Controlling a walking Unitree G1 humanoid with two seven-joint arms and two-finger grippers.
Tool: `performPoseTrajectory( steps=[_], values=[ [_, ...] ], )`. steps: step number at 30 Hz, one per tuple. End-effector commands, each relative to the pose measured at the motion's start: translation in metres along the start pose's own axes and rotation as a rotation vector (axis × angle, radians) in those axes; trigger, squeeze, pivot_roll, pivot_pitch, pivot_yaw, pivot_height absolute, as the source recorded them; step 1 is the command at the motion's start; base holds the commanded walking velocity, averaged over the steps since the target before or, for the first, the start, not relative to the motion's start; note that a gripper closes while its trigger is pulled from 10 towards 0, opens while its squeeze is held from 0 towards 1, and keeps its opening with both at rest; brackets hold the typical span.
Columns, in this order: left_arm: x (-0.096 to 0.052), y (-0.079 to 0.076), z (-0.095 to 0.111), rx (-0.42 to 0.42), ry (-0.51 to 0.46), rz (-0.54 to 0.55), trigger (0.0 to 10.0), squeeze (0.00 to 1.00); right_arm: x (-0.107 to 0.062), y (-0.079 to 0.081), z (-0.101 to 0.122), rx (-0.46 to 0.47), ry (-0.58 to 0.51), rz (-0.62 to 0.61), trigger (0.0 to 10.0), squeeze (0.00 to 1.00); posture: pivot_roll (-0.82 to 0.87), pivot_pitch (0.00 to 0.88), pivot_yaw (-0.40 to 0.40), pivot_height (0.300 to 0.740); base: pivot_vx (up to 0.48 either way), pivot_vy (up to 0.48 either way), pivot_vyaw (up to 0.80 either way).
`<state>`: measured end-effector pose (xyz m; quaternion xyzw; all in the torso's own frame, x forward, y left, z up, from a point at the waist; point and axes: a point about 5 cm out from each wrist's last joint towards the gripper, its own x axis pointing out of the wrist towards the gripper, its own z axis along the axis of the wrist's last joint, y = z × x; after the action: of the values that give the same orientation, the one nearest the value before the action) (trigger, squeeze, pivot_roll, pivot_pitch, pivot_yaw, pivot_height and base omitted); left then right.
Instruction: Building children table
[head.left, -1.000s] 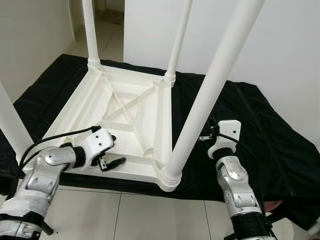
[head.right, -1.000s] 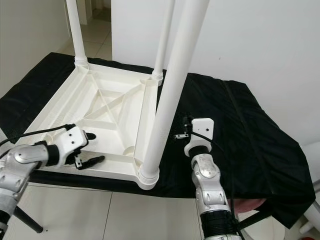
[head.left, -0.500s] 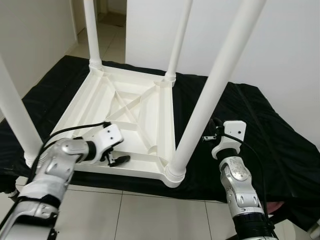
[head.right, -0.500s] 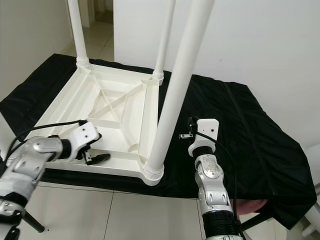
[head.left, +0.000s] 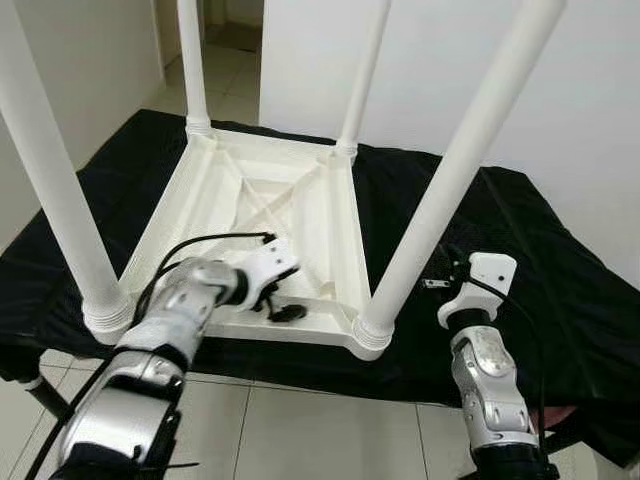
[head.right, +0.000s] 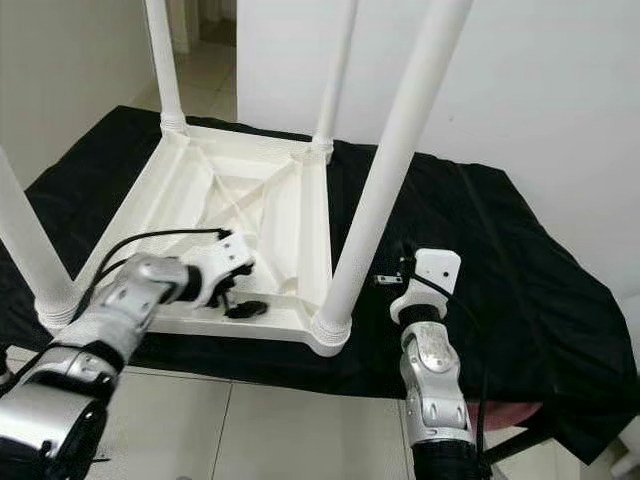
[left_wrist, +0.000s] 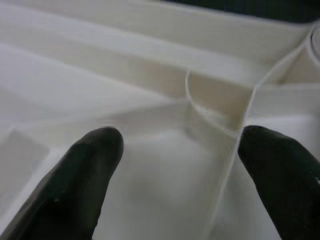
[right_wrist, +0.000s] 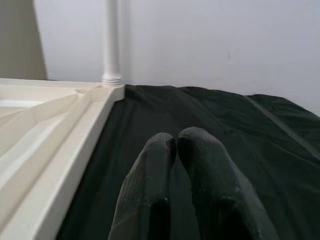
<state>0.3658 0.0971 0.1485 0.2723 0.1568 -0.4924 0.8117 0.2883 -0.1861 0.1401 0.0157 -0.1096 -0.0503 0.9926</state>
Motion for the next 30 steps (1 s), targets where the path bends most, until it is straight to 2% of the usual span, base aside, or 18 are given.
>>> performPoseTrajectory(
  steps=[1,8,9,11,12,13,14,16,19,20,22,24,25,26,28,29,30],
  values=[
    [-0.009,0.033,0.004,-0.034,-0.029,0.643,10.0,0.0,-0.004,-0.009,-0.002,0.009,0.018,-0.05,10.0,0.0,-0.01,0.0,-0.099,0.74,0.0,0.0,0.0],
    [-0.011,0.041,0.016,-0.05,-0.077,0.687,10.0,0.0,-0.011,-0.01,-0.007,0.014,0.033,-0.059,10.0,0.0,-0.02,0.0,-0.093,0.74,0.0,0.0,0.0],
    [-0.02,0.042,0.012,-0.055,-0.113,0.681,10.0,0.0,-0.022,-0.011,-0.008,0.031,0.034,-0.055,10.0,0.51,-0.02,0.0,-0.091,0.74,0.0,0.0,0.0],
    [-0.024,0.042,0.01,-0.054,-0.123,0.682,10.0,0.0,-0.027,-0.012,-0.009,0.034,0.033,-0.054,10.0,0.51,-0.02,0.0,-0.091,0.74,0.0,0.0,0.0],
    [-0.028,0.042,0.009,-0.053,-0.131,0.681,10.0,0.0,-0.032,-0.012,-0.009,0.046,0.038,-0.048,10.0,0.63,-0.02,0.0,-0.091,0.74,0.0,0.0,0.0],
    [-0.028,0.042,0.009,-0.053,-0.131,0.681,10.0,0.0,-0.032,-0.012,-0.009,0.046,0.038,-0.048,10.0,0.63,-0.02,0.0,-0.091,0.74,0.0,0.0,0.0],
    [-0.031,0.042,0.007,-0.051,-0.136,0.677,10.0,0.0,-0.036,-0.011,-0.01,0.068,0.042,-0.025,10.0,1.0,-0.02,0.0,-0.091,0.74,0.0,0.0,0.0],
    [-0.042,0.042,0.004,-0.06,-0.169,0.668,10.0,0.0,-0.048,-0.011,-0.01,0.085,0.051,0.012,10.0,1.0,-0.02,0.0,-0.09,0.74,0.0,0.0,0.0],
    [-0.059,0.032,0.002,-0.044,-0.25,0.594,10.0,0.0,-0.06,-0.013,-0.011,0.075,0.071,0.067,10.0,1.0,-0.02,0.0,-0.089,0.74,0.0,0.0,0.0],
    [-0.059,0.032,0.002,-0.044,-0.25,0.594,10.0,0.0,-0.06,-0.013,-0.011,0.075,0.071,0.067,10.0,1.0,-0.02,0.0,-0.089,0.74,0.0,0.0,0.0],
    [-0.066,0.02,-0.002,-0.012,-0.266,0.531,10.0,0.0,-0.063,-0.013,-0.008,0.072,0.073,0.129,10.0,1.0,-0.03,0.0,-0.086,0.74,0.0,0.0,0.0],
    [-0.068,0.015,-0.003,0.004,-0.267,0.505,10.0,0.0,-0.064,-0.013,-0.007,0.071,0.074,0.157,10.0,1.0,-0.03,0.0,-0.086,0.74,0.0,0.0,0.0],
    [-0.073,0.004,-0.007,-0.005,-0.277,0.456,10.0,0.0,-0.063,-0.014,-0.005,0.056,0.077,0.215,10.0,1.0,-0.02,0.0,-0.09,0.74,0.0,0.0,0.0],
    [-0.073,0.004,-0.007,-0.005,-0.277,0.456,10.0,0.0,-0.063,-0.014,-0.005,0.056,0.077,0.215,10.0,1.0,-0.02,0.0,-0.09,0.74,0.0,0.0,0.0],
    [-0.082,-0.012,-0.012,-0.037,-0.301,0.391,10.0,0.0,-0.063,-0.016,0.0,0.043,0.091,0.312,10.0,1.0,-0.02,0.0,-0.096,0.74,0.0,0.0,0.0],
    [-0.082,-0.012,-0.012,-0.037,-0.301,0.391,10.0,0.0,-0.063,-0.016,0.0,0.043,0.091,0.312,10.0,1.0,-0.02,0.0,-0.096,0.74,0.0,0.0,0.0],
    [-0.089,-0.018,-0.016,-0.059,-0.303,0.377,10.0,0.0,-0.062,-0.017,0.002,0.032,0.101,0.374,10.0,1.0,-0.02,0.0,-0.097,0.74,0.0,0.0,0.0]
  ],
)
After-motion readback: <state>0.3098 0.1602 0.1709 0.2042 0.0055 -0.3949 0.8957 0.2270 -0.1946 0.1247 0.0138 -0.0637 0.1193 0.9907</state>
